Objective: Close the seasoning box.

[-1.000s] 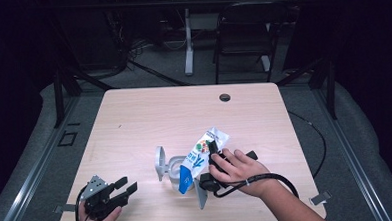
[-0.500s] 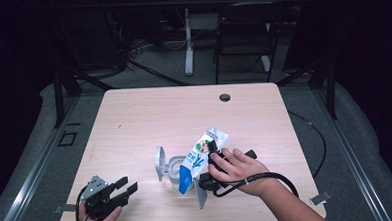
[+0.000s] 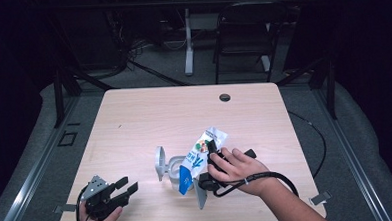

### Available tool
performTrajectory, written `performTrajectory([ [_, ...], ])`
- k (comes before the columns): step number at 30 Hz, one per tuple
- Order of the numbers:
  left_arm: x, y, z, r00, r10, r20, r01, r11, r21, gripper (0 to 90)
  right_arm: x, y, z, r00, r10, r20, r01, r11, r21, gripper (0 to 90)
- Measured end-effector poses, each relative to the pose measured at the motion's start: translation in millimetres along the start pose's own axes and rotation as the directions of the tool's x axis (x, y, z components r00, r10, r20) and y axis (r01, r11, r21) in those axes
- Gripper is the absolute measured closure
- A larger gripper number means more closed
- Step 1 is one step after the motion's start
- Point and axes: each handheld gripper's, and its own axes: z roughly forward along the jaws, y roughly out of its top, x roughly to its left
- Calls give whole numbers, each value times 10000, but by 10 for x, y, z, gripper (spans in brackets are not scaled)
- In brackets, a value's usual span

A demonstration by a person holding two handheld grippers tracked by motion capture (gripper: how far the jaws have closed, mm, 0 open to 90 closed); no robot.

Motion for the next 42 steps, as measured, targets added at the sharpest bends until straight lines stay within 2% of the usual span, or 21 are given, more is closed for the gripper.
performTrajectory([
  [1, -1, 0, 0, 10000, 3, 0, -3, 10000, -5, 516, 4, 0, 11, 9999, 117, -11, -118, 9998, -181, 871],
  [4, -1, 0, 0, 10000, 4, 1, -4, 10000, -7, 516, -9, -2, -4, 9999, 10, -122, -10, 10000, 0, 873],
  [6, -1, -2, 1, 10000, -18, 0, 18, 10000, -11, 516, -6, -2, 3, 10000, 34, 21, -34, 9999, -116, 874],
  [14, -4, -3, 7, 10000, -3, 13, 3, 10000, -3, 516, -9, 0, -3, 10000, 28, -79, -28, 10000, -26, 875],
  [22, -5, -2, 9, 10000, 2, 27, -2, 10000, -2, 516, -7, -3, 5, 9999, -97, 26, 97, 9999, -91, 876],
  [31, -12, -6, 13, 10000, -15, -24, 15, 10000, -86, 516, -14, 0, -4, 10000, -21, -47, 21, 10000, -17, 876],
  [34, -10, -8, 12, 10000, -18, -27, 18, 10000, -85, 516, -16, 3, -9, 9998, -209, 60, 208, 9997, 98, 877],
  [42, -2, -2, 0, 10000, -1, -2, 1, 10000, -12, 516, -33, -1, 10, 9999, -123, 18, 124, 9998, -131, 878],
])
